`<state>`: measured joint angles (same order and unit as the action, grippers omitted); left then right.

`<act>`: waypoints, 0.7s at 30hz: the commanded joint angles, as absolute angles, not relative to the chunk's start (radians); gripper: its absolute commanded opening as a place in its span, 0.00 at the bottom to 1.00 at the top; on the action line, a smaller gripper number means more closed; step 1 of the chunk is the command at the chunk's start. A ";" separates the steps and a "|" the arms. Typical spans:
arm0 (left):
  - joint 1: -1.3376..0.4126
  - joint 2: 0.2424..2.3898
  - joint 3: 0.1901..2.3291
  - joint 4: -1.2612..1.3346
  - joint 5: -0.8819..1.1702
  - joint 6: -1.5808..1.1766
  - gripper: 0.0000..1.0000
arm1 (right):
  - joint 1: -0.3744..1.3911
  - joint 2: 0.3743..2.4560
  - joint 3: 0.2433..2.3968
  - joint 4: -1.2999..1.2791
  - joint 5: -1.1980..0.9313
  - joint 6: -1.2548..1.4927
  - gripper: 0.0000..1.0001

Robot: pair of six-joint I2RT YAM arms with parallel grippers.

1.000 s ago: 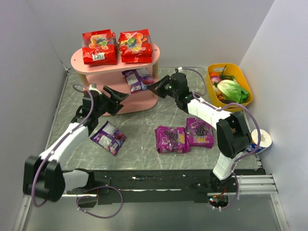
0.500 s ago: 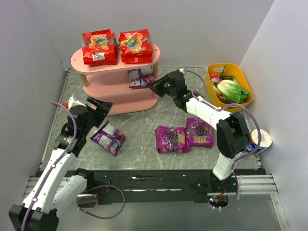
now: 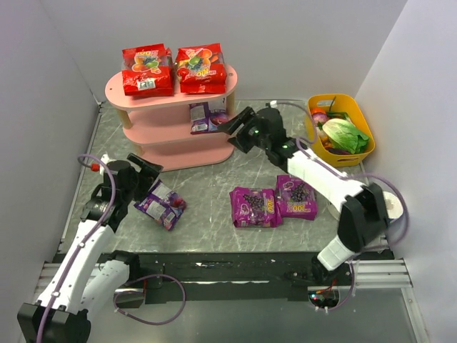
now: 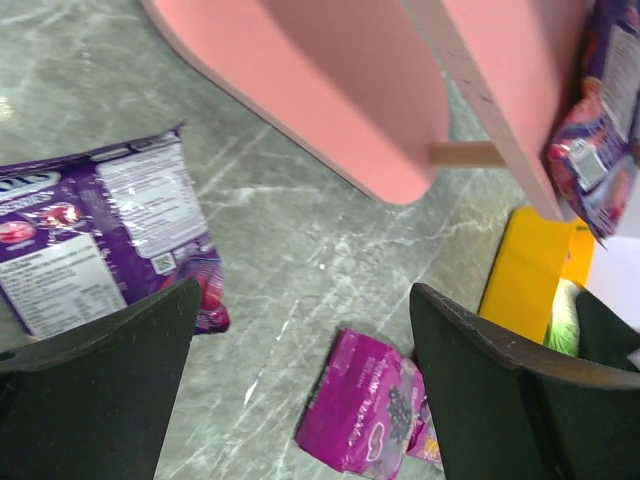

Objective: Place and organize the candy bags onto the shelf

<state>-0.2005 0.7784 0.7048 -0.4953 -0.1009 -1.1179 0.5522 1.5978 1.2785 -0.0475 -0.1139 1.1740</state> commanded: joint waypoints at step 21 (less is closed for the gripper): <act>-0.086 0.982 0.586 -0.618 0.003 -1.123 0.96 | 0.756 1.724 1.252 -0.158 -0.442 0.462 0.73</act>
<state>-0.0914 0.9611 0.6117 -0.6235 -0.0124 -1.0985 0.7212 1.6638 1.1790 -0.1688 -0.3851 0.5980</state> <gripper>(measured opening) 0.969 0.741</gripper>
